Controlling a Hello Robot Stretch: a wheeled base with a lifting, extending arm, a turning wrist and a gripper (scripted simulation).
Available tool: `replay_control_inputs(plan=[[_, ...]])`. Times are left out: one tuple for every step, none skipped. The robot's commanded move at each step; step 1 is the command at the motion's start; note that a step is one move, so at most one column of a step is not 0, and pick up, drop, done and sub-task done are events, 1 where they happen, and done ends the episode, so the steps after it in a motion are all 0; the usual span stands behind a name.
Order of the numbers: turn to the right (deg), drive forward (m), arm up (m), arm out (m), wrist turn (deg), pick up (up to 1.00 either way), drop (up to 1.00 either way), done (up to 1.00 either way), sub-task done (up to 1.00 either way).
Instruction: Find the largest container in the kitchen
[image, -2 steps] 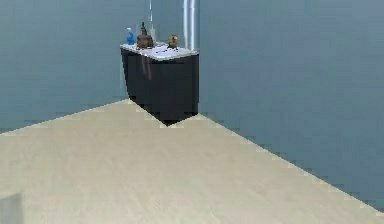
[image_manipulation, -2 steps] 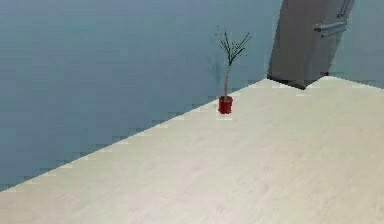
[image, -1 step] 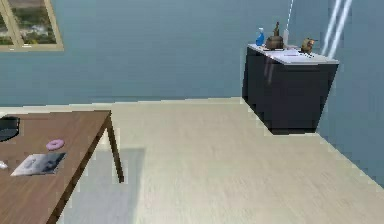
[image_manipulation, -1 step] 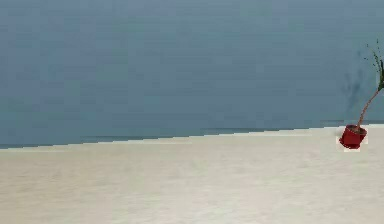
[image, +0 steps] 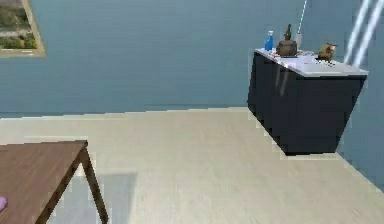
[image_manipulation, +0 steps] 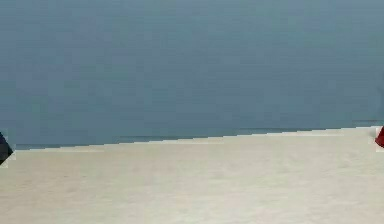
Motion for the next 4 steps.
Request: replay_control_inputs(plan=[[-45.0, 0.0, 0.0, 0.0, 0.0, 0.0, 0.0, 0.0, 0.0], [36.0, 0.0, 0.0, 0.0, 0.0, 0.0, 0.0, 0.0, 0.0], [0.0, 0.45, 0.0, 0.0, 0.0, 0.0, 0.0, 0.0, 0.0], [-45.0, 0.0, 0.0, 0.0, 0.0, 0.0, 0.0, 0.0, 0.0]])
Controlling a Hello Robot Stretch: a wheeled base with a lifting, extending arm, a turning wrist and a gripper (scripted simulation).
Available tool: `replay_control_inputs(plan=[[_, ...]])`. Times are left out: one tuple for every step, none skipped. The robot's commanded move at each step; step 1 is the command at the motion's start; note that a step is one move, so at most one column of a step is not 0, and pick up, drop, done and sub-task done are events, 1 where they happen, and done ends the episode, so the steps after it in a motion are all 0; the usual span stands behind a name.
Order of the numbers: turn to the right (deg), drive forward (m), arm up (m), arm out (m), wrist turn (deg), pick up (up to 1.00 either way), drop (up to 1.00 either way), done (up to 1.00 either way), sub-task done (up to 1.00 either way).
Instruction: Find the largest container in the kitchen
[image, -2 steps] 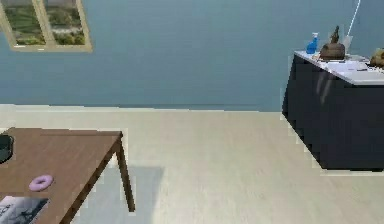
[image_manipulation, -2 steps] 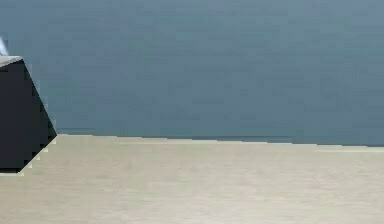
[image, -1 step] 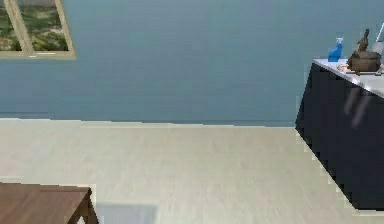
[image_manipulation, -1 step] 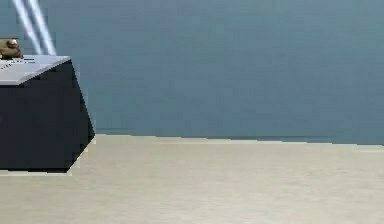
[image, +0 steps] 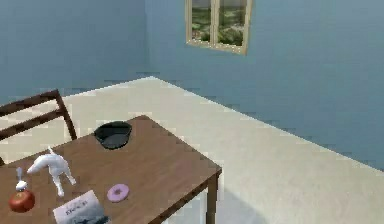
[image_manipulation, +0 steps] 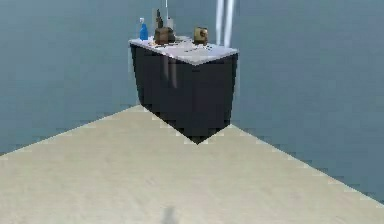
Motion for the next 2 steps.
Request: replay_control_inputs(plan=[[45.0, 0.0, 0.0, 0.0, 0.0, 0.0, 0.0, 0.0, 0.0], [21.0, 0.0, 0.0, 0.0, 0.0, 0.0, 0.0, 0.0, 0.0]])
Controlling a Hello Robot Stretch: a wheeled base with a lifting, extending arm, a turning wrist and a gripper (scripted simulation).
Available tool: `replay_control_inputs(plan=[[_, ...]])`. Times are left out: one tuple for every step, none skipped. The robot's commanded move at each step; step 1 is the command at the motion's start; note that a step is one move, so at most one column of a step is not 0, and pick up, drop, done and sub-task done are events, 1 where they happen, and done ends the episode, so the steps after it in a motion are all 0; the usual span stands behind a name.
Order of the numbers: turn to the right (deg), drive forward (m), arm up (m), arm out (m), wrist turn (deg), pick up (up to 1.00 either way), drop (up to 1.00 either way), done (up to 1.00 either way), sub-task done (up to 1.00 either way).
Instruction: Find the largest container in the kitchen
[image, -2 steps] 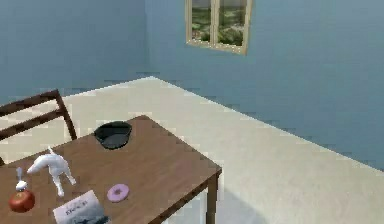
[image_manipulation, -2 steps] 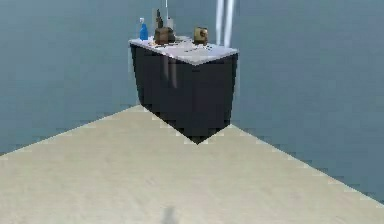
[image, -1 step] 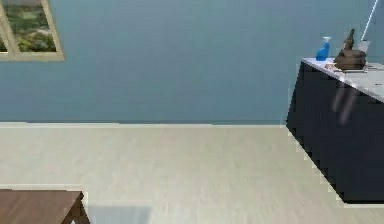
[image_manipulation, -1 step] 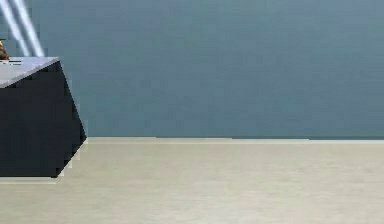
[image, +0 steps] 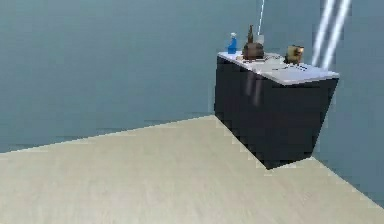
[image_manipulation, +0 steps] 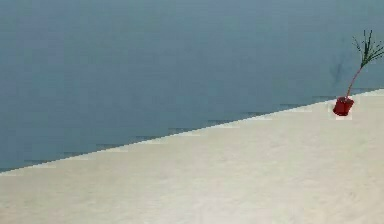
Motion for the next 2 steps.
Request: replay_control_inputs(plan=[[0.0, 1.0, 0.0, 0.0, 0.0, 0.0, 0.0, 0.0, 0.0], [0.0, 0.9, 0.0, 0.0, 0.0, 0.0, 0.0, 0.0, 0.0]])
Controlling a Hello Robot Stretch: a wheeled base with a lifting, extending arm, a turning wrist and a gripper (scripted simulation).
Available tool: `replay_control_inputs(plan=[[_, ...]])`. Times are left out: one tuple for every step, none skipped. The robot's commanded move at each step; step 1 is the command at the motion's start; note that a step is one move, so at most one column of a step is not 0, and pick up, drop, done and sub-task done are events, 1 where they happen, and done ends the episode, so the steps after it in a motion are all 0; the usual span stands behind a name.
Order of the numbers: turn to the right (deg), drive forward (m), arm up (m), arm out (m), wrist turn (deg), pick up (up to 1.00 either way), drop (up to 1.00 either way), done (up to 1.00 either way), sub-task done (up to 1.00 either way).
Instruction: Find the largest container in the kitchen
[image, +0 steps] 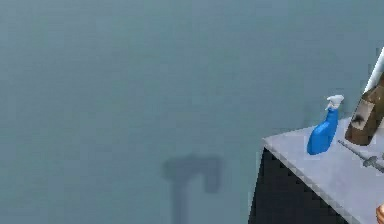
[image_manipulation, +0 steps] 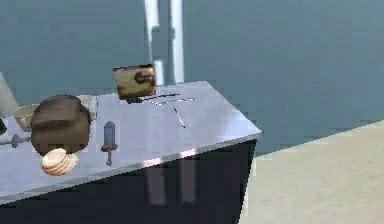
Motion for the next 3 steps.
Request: replay_control_inputs(plan=[[-18.0, 0.0, 0.0, 0.0, 0.0, 0.0, 0.0, 0.0, 0.0], [0.0, 0.05, 0.0, 0.0, 0.0, 0.0, 0.0, 0.0, 0.0], [45.0, 0.0, 0.0, 0.0, 0.0, 0.0, 0.0, 0.0, 0.0]])
